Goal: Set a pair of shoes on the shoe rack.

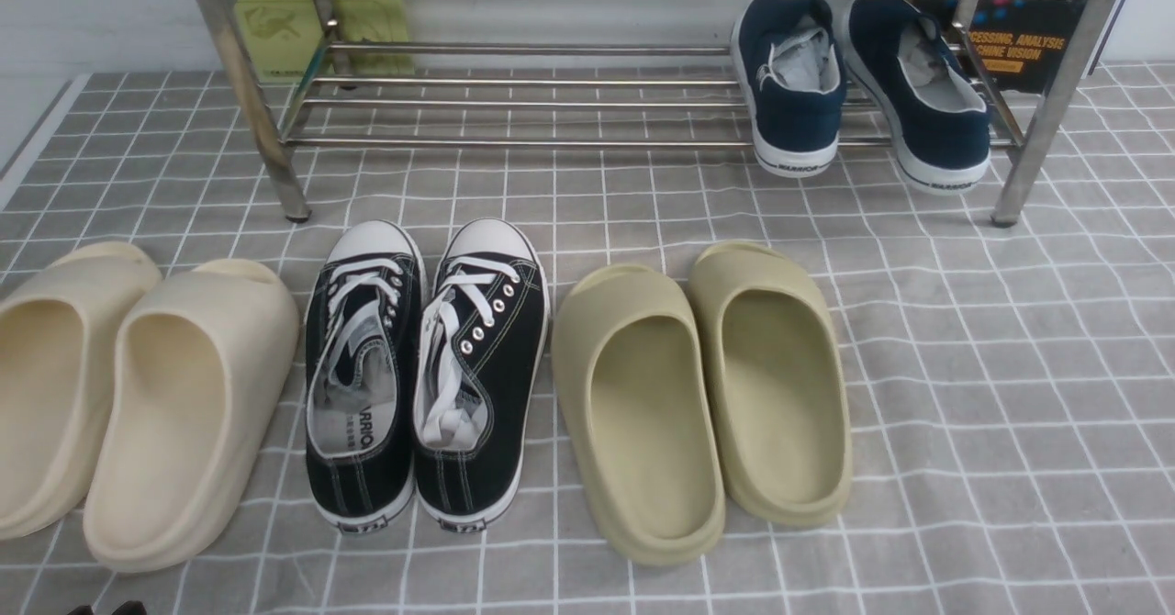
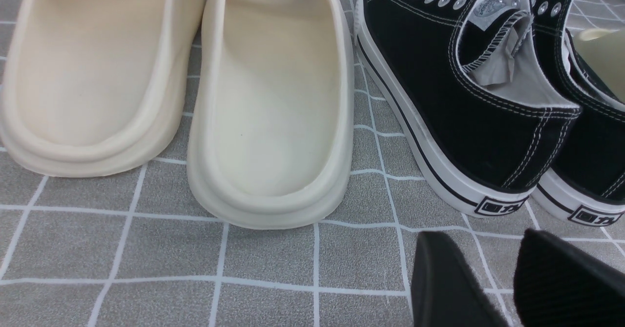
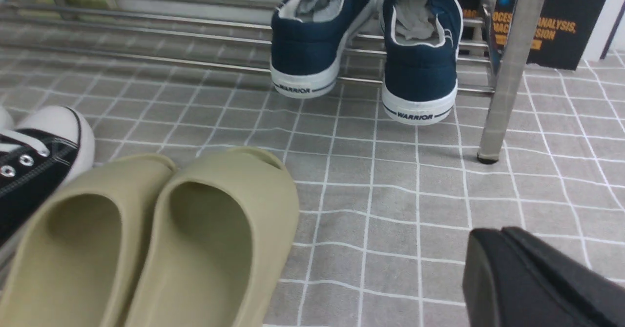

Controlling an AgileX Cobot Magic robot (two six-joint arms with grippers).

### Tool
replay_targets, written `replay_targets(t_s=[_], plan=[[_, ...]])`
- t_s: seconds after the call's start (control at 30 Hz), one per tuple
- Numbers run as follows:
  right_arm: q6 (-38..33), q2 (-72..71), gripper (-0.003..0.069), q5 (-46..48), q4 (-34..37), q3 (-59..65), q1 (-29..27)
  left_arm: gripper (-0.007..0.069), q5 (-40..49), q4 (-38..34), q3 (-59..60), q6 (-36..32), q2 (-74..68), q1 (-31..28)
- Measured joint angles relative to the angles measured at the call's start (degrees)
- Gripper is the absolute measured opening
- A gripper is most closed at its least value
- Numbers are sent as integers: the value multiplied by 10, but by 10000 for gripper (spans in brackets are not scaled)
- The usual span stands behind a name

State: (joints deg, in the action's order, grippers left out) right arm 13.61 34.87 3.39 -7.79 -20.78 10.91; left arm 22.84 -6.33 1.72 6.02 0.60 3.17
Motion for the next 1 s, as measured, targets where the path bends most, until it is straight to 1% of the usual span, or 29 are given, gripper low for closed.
replay_targets(t_s=[0.13, 0.23, 0.47, 0.6, 0.63, 0.7, 0.73, 0.8, 0.83, 0.9, 1.0], plan=[[32, -54, -4, -75, 0, 71, 0, 238, 0, 0, 0, 0, 0, 0], [50, -59, -3, -121, 0, 101, 0, 238, 0, 0, 0, 0, 0, 0], [54, -60, 0, -143, 0, 131, 2, 238, 0, 0, 0, 0, 0, 0], [54, -113, 2, -174, -2, 192, 12, 238, 0, 0, 0, 0, 0, 0], [54, -133, 2, -170, -5, 211, 9, 238, 0, 0, 0, 0, 0, 0], [54, -179, 3, -132, -2, 221, -6, 238, 0, -1, 0, 0, 0, 0], [53, -202, 3, -108, 7, 222, -16, 238, 0, -1, 0, 0, 0, 0], [37, -276, 4, -54, 45, 223, -58, 238, 0, 0, 0, 0, 0, 0], [35, -281, 4, -49, 48, 223, -61, 238, 0, 0, 0, 0, 0, 0], [7, -330, 5, 12, 88, 223, -94, 238, 0, 0, 0, 0, 0, 0], [-42, -353, 5, 89, 133, 223, -128, 238, 0, 0, 0, 0, 0, 0]])
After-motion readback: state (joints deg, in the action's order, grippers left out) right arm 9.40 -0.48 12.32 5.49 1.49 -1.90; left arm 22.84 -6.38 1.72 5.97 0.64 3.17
